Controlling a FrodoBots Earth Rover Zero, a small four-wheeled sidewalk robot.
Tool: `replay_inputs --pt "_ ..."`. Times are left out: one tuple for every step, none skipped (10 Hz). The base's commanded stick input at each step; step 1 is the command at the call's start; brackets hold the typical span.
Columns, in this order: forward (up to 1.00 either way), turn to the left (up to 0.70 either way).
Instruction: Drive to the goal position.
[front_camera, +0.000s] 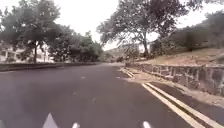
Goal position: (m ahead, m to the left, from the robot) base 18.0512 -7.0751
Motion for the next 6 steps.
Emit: replay_inputs --pt "0.7 -0.01" --pt "0.7 -0.09" --pt "0.7 -0.19" --pt "0.7 -0.02" --pt "0.7 -0.12" --pt "0.7 -0.22"
